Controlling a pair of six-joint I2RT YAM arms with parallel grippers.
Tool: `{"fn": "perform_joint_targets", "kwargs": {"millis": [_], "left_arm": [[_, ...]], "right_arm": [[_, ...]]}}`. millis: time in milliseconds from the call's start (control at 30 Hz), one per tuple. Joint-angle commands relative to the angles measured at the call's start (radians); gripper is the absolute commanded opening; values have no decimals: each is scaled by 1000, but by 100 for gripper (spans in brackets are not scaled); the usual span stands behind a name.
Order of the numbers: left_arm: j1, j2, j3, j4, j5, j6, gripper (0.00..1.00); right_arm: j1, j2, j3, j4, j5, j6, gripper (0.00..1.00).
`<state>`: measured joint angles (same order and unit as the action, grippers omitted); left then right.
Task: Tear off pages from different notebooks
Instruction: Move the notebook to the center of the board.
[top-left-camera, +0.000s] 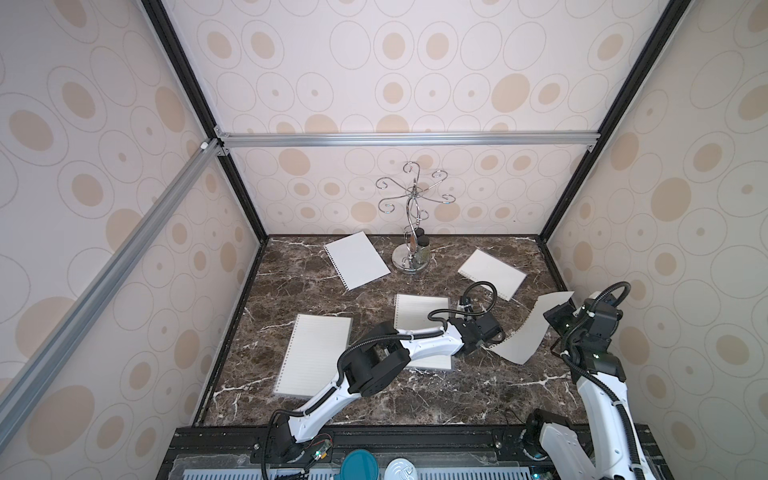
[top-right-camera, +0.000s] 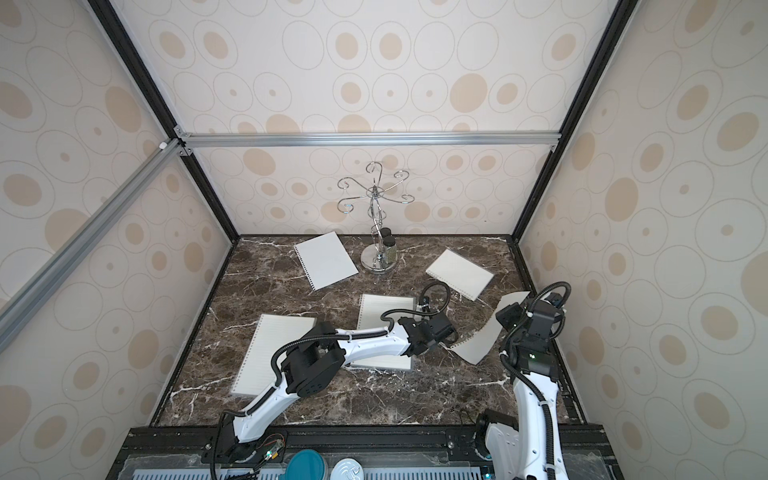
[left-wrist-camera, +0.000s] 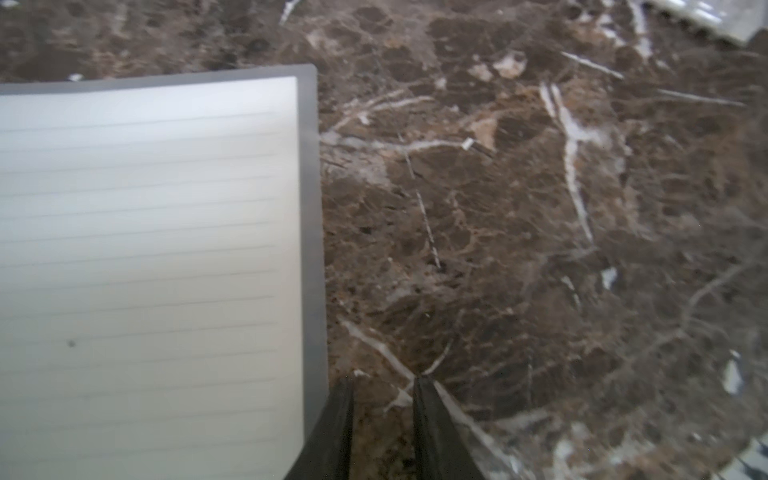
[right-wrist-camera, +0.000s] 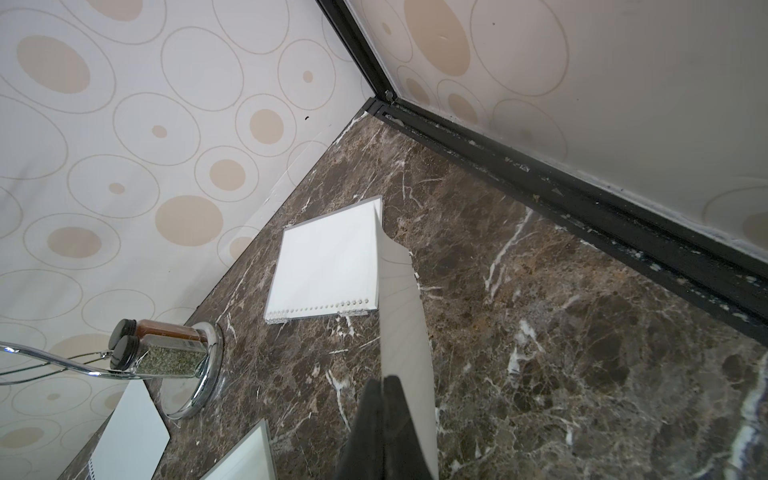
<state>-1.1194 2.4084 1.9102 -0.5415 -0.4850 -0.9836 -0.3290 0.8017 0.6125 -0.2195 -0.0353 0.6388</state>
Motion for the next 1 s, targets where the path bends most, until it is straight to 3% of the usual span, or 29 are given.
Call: {"fn": "perform_joint_targets", "kwargs": {"millis": [0,567,733,867,967], "left_arm": [[30,48,-16,-221,-92,-148,27],[114,-291,-553,-17,-70,-190,25],[125,-341,-645,27,-44,-194,25],[145,-352,-685,37,-44,-195,25],[163,-372,-714,58,-43,-171,25]], "right_arm": [[-7,-15,-13,5,-21,-2,0],[-5,7,-19,28,-190,-27,0],[5,31,-23,68,-261,-19,0],[102,83,4,74,-278,-37,0],[245,102,26,93,-214,-41,0]]}}
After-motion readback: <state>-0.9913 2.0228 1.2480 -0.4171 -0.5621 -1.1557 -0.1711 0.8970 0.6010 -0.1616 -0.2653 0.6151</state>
